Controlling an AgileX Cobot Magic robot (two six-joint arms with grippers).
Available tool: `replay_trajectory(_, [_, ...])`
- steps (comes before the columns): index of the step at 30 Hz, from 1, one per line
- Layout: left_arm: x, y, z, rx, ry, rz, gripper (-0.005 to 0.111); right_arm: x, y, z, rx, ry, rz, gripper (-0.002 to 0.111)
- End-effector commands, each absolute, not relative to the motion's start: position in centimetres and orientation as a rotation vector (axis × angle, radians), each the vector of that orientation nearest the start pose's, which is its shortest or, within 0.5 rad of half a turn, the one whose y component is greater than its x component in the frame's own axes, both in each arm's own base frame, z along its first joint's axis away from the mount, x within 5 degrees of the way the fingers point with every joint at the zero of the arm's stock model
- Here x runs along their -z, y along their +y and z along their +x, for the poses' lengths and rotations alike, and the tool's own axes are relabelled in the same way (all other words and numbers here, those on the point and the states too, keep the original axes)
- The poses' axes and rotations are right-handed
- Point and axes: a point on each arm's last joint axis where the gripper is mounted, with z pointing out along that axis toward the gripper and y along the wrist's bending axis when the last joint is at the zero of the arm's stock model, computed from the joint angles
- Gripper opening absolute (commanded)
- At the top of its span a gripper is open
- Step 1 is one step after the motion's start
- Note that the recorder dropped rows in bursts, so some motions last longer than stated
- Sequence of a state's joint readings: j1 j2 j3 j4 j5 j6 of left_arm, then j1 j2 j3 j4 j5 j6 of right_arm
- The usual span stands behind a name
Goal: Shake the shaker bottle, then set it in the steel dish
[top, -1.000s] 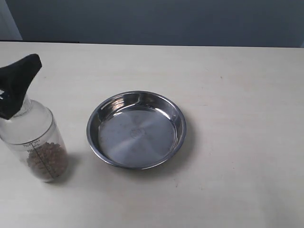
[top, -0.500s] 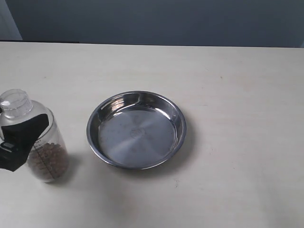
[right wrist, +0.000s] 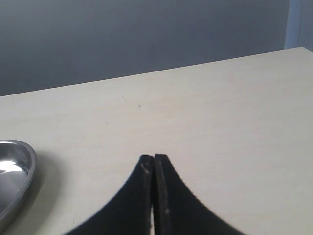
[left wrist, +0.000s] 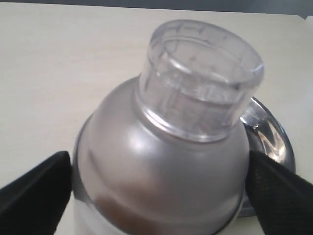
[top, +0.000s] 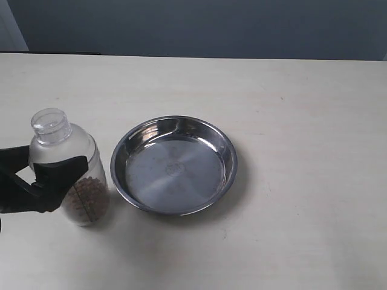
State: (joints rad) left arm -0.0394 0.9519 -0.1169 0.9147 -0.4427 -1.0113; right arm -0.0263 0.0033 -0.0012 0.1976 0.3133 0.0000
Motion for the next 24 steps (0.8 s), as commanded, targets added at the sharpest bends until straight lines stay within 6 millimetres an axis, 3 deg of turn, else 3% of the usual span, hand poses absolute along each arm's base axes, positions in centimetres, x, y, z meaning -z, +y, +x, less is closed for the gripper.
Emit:
replay_trajectory(1, [-16.3,-3.3,13.7,0.399,2.17,0.145,0.085,-18.6,0.4,5.4,-0.166,1.781,0.151,-0.001])
replay_trajectory(10, [-14.9,-4.0,11.9,0.472,2.149,0.229,0.079,-18.6,0.4,5.4,-0.166,1.781,0.151,-0.001])
replay_trajectory(14, [-15.9,-3.8,12.5,0.477,2.024,0.165,0.079,-18.6,0.4,5.4,-0.166,1.781,0.151,-0.001])
replay_trajectory(18, [-16.6,-4.1,12.7,0.483,1.925,0.226,0.079,-18.6,0.4,5.4,-0.166,1.781,0.151,-0.001])
replay_trajectory(24, [-16.8,-4.4,12.6,0.506,1.903,0.268,0.085,-18.6,0.4,5.4,-0.166,1.781,0.151,-0.001])
